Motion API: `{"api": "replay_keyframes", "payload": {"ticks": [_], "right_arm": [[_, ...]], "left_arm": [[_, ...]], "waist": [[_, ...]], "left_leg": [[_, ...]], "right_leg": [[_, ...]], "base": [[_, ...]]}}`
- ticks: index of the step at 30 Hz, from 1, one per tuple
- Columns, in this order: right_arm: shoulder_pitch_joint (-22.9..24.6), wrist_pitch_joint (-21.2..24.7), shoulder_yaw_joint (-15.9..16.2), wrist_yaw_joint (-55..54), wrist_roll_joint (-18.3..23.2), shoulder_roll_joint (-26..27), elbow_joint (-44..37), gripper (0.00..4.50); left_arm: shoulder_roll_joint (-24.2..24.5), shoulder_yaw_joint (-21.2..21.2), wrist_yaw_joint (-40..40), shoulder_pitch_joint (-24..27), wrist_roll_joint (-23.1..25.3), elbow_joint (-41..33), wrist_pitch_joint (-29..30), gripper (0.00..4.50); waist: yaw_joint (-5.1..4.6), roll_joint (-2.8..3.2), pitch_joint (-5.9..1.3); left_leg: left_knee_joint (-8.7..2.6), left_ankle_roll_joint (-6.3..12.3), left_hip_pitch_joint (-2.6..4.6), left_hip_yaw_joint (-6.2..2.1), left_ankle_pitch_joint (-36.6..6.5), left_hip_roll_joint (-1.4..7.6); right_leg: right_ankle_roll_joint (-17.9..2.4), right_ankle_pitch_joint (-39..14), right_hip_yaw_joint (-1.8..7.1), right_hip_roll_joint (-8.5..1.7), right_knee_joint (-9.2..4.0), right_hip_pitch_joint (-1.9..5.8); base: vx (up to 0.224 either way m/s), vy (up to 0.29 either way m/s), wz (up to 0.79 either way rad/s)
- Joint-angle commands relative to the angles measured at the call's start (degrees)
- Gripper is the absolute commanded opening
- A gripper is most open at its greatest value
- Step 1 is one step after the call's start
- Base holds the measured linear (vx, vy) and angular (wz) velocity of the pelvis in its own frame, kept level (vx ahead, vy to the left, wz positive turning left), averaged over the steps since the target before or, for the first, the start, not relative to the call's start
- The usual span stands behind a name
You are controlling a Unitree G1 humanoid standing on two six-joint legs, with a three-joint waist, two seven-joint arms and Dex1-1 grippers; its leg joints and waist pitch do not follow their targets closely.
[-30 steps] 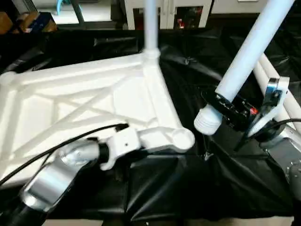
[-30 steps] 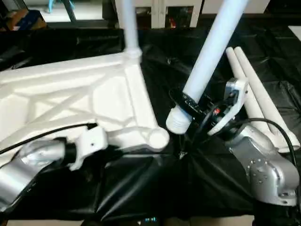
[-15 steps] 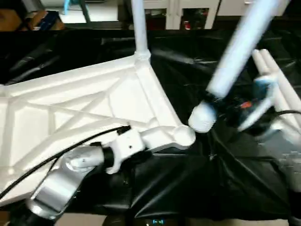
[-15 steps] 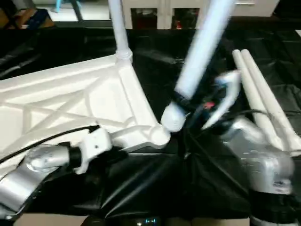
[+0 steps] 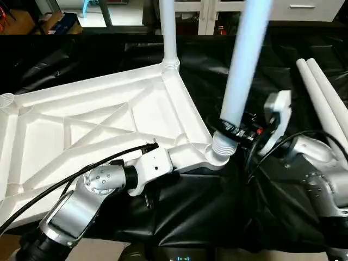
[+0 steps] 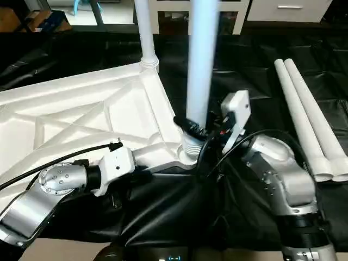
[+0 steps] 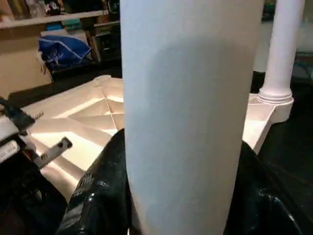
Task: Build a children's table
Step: Insert table leg to table base
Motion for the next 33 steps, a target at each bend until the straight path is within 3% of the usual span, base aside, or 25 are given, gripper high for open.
{"api": "replay_keyframes", "payload": {"ticks": [1,2,4,5,6,7,9,12,15,16,17,22,23,26,33], "right_arm": [[0.39,-1.72,0.83,1.06,-0.80,0.16,-0.31,1.86],[0.55,-2.24,0.93,1.18,-1.06,0.32,-0.18,1.86],[0.53,-2.71,0.89,1.44,-1.35,0.53,0.14,1.86],[0.57,-3.10,0.81,1.53,-1.57,0.85,0.29,1.86],[0.63,-3.48,0.76,1.68,-1.80,1.10,0.35,1.86],[0.77,-3.69,0.78,1.71,-1.93,1.25,0.18,1.86],[0.89,-4.00,0.81,1.85,-2.10,1.33,0.14,1.86],[1.19,-4.63,0.90,2.11,-2.35,1.35,-0.01,1.86],[1.41,-5.21,0.86,2.31,-2.60,1.21,-0.08,1.86],[1.47,-5.32,0.72,2.44,-2.58,1.07,-0.11,1.86],[1.51,-5.38,0.45,2.64,-2.62,0.94,-0.14,1.86],[1.62,-5.50,-0.14,3.07,-2.66,0.69,-0.38,1.86],[1.70,-5.42,-0.28,3.09,-2.53,0.55,-0.67,1.86],[1.92,-5.43,-1.03,3.28,-2.04,-0.01,-1.02,1.86],[1.70,-4.40,-3.29,3.11,0.03,-0.16,-0.79,1.86]], "left_arm": [[-1.80,0.02,1.52,0.78,-1.41,3.39,-1.08,0.02],[-2.56,0.90,1.13,0.26,-2.88,3.09,-0.44,0.57],[-2.86,1.15,1.00,0.01,-3.07,3.13,-0.66,0.57],[-2.91,0.88,1.09,-0.55,-2.35,3.44,-1.28,0.65],[-2.88,0.47,0.87,-0.98,-1.70,3.84,-1.93,0.82],[-3.08,0.10,0.70,-1.43,-1.29,4.53,-2.52,0.82],[-3.24,-0.06,0.48,-1.64,-1.18,5.03,-2.81,0.82],[-3.43,-0.61,-0.02,-2.25,-0.68,6.27,-3.58,0.82],[-3.27,-1.16,0.05,-3.03,0.66,7.90,-4.69,0.82],[-3.32,-1.06,0.17,-3.35,0.85,8.69,-5.06,0.82],[-2.97,-1.04,0.09,-3.71,1.13,9.57,-5.63,0.82],[-1.06,-1.95,-0.25,-4.54,3.07,11.77,-7.25,0.82],[-0.27,-2.42,-0.88,-4.67,3.54,12.21,-7.29,0.57],[0.91,-2.96,-2.12,-4.89,4.18,13.06,-7.00,0.44],[0.77,-2.60,-2.85,-4.98,3.16,13.23,-5.61,0.06]], "waist": [[-0.06,-2.01,-3.13],[-0.02,-2.00,-3.11],[0.05,-1.79,-3.16],[0.28,-0.80,-3.34],[0.23,-0.86,-3.55],[0.30,-0.48,-3.70],[0.29,-1.18,-3.81],[0.40,-1.20,-3.95],[0.64,-1.23,-3.73],[0.66,-0.77,-3.78],[0.61,-1.04,-3.67],[0.67,-1.11,-3.62],[0.65,-1.18,-3.61],[0.65,-1.13,-3.52],[0.58,-1.03,-3.64]], "left_leg": [[-3.67,5.18,0.64,0.08,-7.68,0.85],[-3.70,5.26,0.82,0.14,-8.08,0.91],[-3.67,5.10,0.83,0.26,-8.50,0.85],[-3.72,4.95,0.90,0.19,-8.54,0.96],[-3.74,5.05,1.03,0.26,-8.08,1.18],[-3.67,5.03,1.05,0.23,-7.61,1.12],[-3.46,5.86,0.65,0.28,-5.21,0.98],[-3.27,7.23,0.59,0.35,-3.66,0.99],[-3.39,7.18,0.60,0.37,-5.23,1.06],[-3.42,6.85,0.62,0.33,-5.61,1.10],[-3.52,6.22,0.64,0.37,-6.80,1.11],[-3.68,4.73,0.80,0.36,-8.74,1.16],[-3.70,4.56,0.68,0.35,-8.71,1.10],[-3.82,3.87,0.72,0.34,-9.52,1.15],[-3.68,4.63,0.70,0.38,-7.37,1.11]], "right_leg": [[-10.79,-14.03,0.44,-0.82,-4.17,2.33],[-10.74,-14.24,0.48,-0.78,-4.28,2.16],[-10.85,-14.61,0.53,-0.81,-4.32,2.11],[-11.24,-14.24,0.51,-0.85,-4.21,2.04],[-11.93,-11.63,0.36,-0.65,-4.13,1.93],[-12.26,-9.90,0.27,-0.50,-3.96,1.97],[-13.59,-2.43,0.25,-0.41,-3.26,2.52],[-14.91,1.76,0.26,-0.47,-2.86,2.80],[-14.75,-1.26,0.24,-0.65,-3.12,2.80],[-14.76,-2.06,0.22,-0.72,-3.12,2.84],[-14.52,-3.89,0.23,-0.74,-3.37,2.81],[-13.39,-7.64,0.32,-0.76,-3.68,2.59],[-13.17,-8.05,0.31,-0.74,-3.71,2.65],[-12.60,-9.74,0.31,-0.71,-3.87,2.55],[-13.96,-5.34,0.30,-0.59,-3.44,2.61]], "base": [[0.000,0.000,0.00],[0.000,0.000,0.00],[0.000,0.000,0.00],[0.000,0.000,0.00],[0.000,0.000,0.00],[0.000,0.000,0.00],[0.000,0.000,0.00],[0.000,0.000,0.00],[0.000,0.000,0.00],[0.000,0.000,0.00],[0.000,0.000,0.00],[0.000,0.000,0.00],[0.000,0.000,0.00],[0.000,0.000,0.00],[0.000,0.000,0.00]]}}
